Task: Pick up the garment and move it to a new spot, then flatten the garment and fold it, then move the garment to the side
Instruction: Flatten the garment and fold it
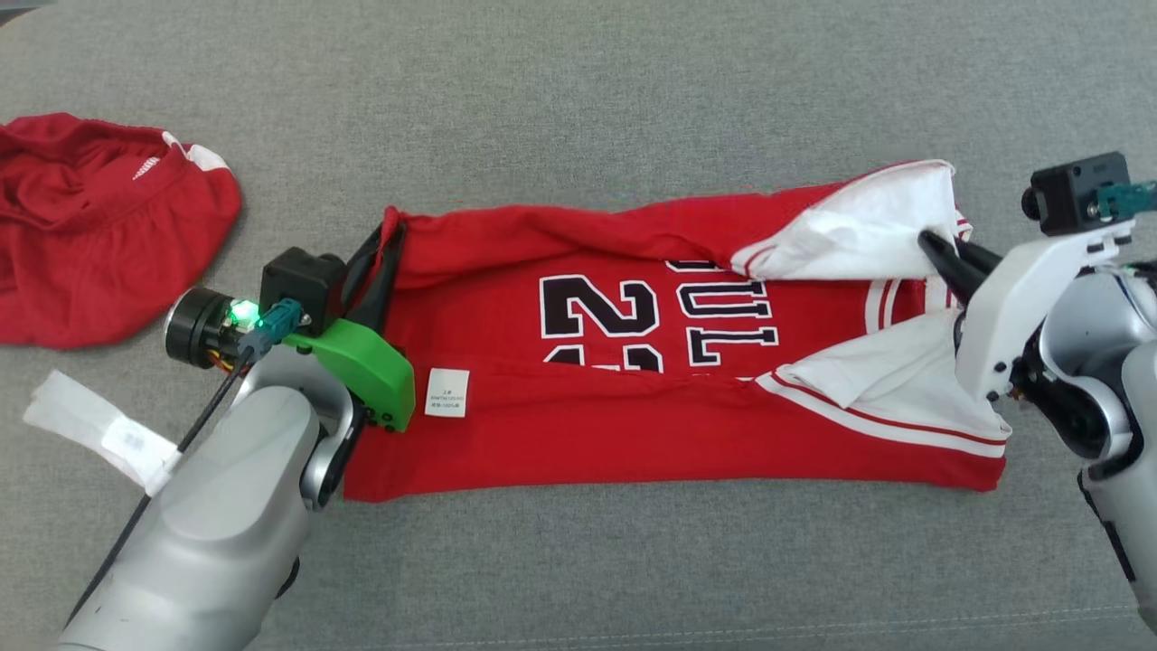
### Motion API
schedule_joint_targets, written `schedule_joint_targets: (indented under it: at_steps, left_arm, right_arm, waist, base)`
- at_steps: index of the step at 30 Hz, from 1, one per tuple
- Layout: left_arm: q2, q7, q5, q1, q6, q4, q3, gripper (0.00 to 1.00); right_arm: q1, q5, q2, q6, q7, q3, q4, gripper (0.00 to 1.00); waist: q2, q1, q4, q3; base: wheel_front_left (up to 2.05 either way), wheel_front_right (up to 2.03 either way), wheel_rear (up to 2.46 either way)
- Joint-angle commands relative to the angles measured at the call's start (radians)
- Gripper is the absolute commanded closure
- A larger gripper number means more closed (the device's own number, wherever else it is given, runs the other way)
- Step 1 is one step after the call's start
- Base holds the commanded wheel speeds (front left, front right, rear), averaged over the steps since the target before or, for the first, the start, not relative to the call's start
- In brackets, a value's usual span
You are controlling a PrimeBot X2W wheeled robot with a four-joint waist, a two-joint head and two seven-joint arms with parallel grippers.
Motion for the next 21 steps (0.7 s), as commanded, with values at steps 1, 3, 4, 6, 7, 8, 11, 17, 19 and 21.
schedule_joint_targets:
  at_steps: [1,3,4,6,7,8,11,17,19,21]
  left_arm:
    - [0.005,-0.003,0.019,0.024,0.002,-0.007,0.014,1.0]
    - [0.0,-0.003,0.026,0.043,0.0,-0.009,0.024,1.0]
    - [-0.002,-0.003,0.029,0.053,-0.003,-0.006,0.031,1.0]
    - [-0.003,-0.003,0.035,0.059,-0.009,0.001,0.046,1.0]
    - [-0.005,-0.003,0.037,0.059,-0.009,0.002,0.053,1.0]
    - [-0.007,-0.002,0.044,0.063,-0.012,0.006,0.06,1.0]
    - [-0.013,-0.002,0.057,0.071,-0.013,0.009,0.084,0.92]
    - [-0.031,-0.002,0.082,0.085,-0.014,0.016,0.128,0.0]
    - [-0.037,-0.002,0.084,0.095,-0.012,0.014,0.148,0.0]
    - [-0.046,-0.002,0.084,0.112,-0.011,0.006,0.174,0.0]
  right_arm:
    - [0.044,0.003,0.003,-0.001,0.013,-0.014,-0.032,1.0]
    - [0.093,0.001,0.011,-0.001,0.032,-0.026,-0.08,1.0]
    - [0.117,-0.002,0.014,-0.001,0.04,-0.033,-0.104,1.0]
    - [0.154,-0.013,0.024,-0.001,0.054,-0.044,-0.142,1.0]
    - [0.166,-0.018,0.032,-0.001,0.059,-0.047,-0.157,1.0]
    - [0.18,-0.02,0.042,-0.001,0.066,-0.049,-0.172,1.0]
    - [0.209,-0.025,0.065,-0.001,0.079,-0.052,-0.201,1.0]
    - [0.256,-0.039,0.105,-0.001,0.104,-0.049,-0.229,0.56]
    - [0.269,-0.041,0.113,-0.001,0.116,-0.049,-0.233,0.0]
    - [0.287,-0.045,0.118,-0.001,0.132,-0.051,-0.24,0.0]
  waist:
    - [0.0,0.0,0.003,-0.008]
    - [0.0,0.0,0.004,-0.012]
    - [0.0,0.0,0.003,-0.014]
    - [0.0,0.0,-0.001,-0.017]
    - [0.0,0.0,-0.002,-0.017]
    - [0.0,0.0,-0.005,-0.017]
    - [0.0,0.0,-0.009,-0.019]
    - [0.0,0.0,-0.015,-0.026]
    - [0.0,0.0,-0.014,-0.031]
    - [0.0,0.0,-0.013,-0.039]
  base:
    - [0.0,0.0,0.0]
    - [0.0,0.0,0.0]
    - [0.0,0.0,0.0]
    - [0.0,0.0,0.0]
    - [0.0,0.0,0.0]
    - [0.0,0.0,0.0]
    - [0.0,0.0,0.0]
    - [0.0,0.0,0.0]
    - [0.0,0.0,0.0]
    - [0.0,0.0,0.0]
